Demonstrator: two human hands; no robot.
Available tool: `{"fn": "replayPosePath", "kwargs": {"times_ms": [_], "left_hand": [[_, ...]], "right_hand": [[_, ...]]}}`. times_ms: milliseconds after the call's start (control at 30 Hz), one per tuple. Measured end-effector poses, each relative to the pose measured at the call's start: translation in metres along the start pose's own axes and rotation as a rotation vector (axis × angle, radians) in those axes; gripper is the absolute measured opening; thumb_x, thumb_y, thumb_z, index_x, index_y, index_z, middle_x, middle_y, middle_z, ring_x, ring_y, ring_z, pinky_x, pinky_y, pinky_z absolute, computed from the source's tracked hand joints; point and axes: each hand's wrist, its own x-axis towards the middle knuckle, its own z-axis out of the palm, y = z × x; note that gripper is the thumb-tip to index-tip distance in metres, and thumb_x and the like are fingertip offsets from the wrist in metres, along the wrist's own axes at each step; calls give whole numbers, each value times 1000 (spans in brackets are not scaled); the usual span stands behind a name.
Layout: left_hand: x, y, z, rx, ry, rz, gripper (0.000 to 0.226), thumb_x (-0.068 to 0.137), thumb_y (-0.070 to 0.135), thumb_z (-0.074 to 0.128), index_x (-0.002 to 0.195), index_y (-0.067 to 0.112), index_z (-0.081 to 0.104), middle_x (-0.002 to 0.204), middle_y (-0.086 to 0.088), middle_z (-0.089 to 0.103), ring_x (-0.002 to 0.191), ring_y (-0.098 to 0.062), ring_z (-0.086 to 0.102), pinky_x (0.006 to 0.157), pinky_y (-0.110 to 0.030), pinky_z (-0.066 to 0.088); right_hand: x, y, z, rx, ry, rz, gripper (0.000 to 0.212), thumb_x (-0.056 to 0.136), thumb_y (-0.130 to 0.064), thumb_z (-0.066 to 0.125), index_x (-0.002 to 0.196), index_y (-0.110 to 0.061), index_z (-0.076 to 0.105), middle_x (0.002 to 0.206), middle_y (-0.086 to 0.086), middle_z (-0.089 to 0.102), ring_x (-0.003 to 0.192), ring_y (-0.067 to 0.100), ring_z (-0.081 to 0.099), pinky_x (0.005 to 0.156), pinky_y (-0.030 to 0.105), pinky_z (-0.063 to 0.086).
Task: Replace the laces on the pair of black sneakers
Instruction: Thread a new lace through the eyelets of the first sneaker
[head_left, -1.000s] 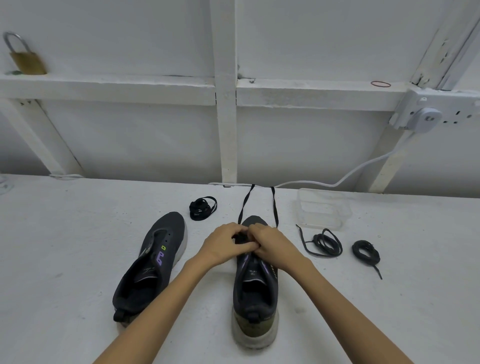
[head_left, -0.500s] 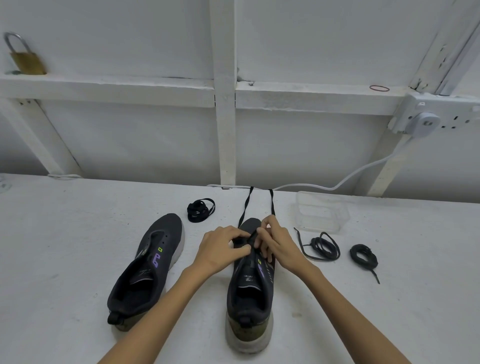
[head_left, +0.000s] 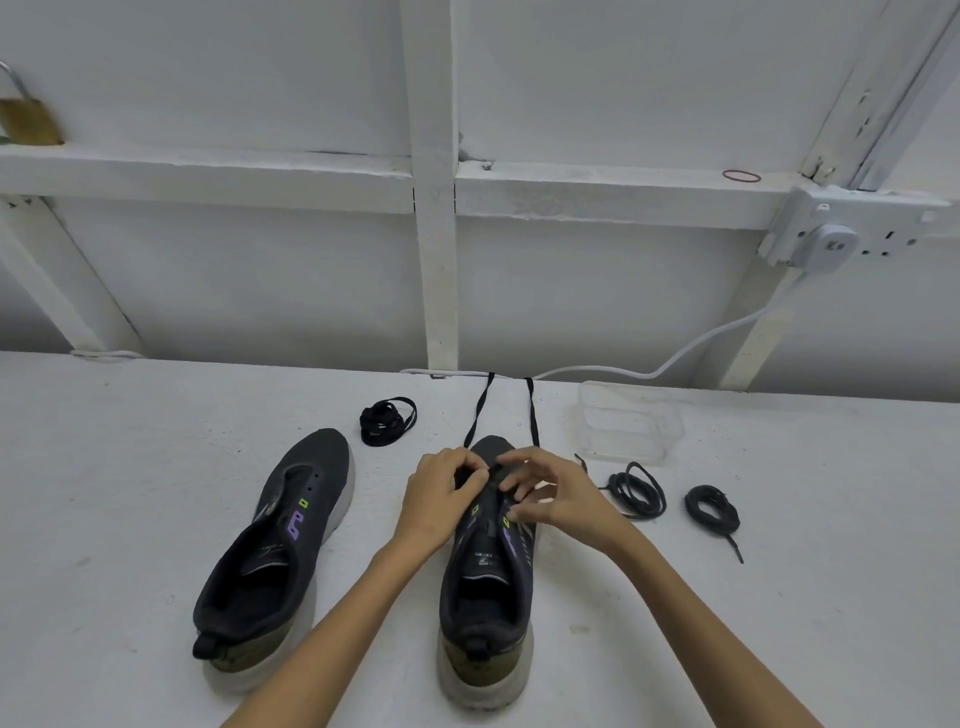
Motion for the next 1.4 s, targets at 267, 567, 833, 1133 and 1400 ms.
{"fn": "replayPosePath", "kwargs": {"times_ms": [267, 567, 833, 1133, 1400], "left_hand": [[-11, 0, 12, -156, 112, -37, 18, 94, 18, 61, 87, 35, 59, 95, 13, 65, 104, -17, 56, 89, -33, 47], [-13, 1, 15, -177, 132, -80, 7, 96, 19, 58, 97, 24, 61, 102, 10, 62, 110, -15, 52, 94, -35, 45], [-14, 1, 15, -160, 125, -56, 6, 96, 19, 57, 98, 22, 62, 103, 6, 63, 109, -15, 53, 92, -29, 45], [-14, 2, 11, -70, 139, 30, 10, 92, 19, 62, 100, 25, 61, 106, 13, 62, 106, -6, 51, 93, -23, 42], [2, 16, 2, -324, -110, 25, 38, 78, 10, 78, 108, 29, 63, 103, 16, 70, 95, 5, 65, 86, -14, 48]], "right_hand": [[8, -5, 11, -71, 134, -53, 38, 79, 3, 70, 107, -24, 67, 84, 1, 71, 72, 8, 62, 67, 23, 52], [13, -11, 18, -129, 159, -47, 63, 74, -5, 80, 127, -23, 53, 84, 1, 71, 66, 7, 60, 66, 14, 47], [20, -16, 22, 190, 287, 111, 36, 85, 8, 67, 118, -4, 65, 75, 8, 61, 57, 6, 57, 55, 20, 50], [16, -16, 25, 383, 321, 228, 14, 89, 5, 63, 99, 0, 72, 72, 4, 63, 62, 9, 55, 55, 16, 46], [15, -22, 27, 264, 350, 176, 10, 88, 2, 65, 92, -2, 73, 71, 1, 70, 56, 4, 57, 52, 14, 42]]}}
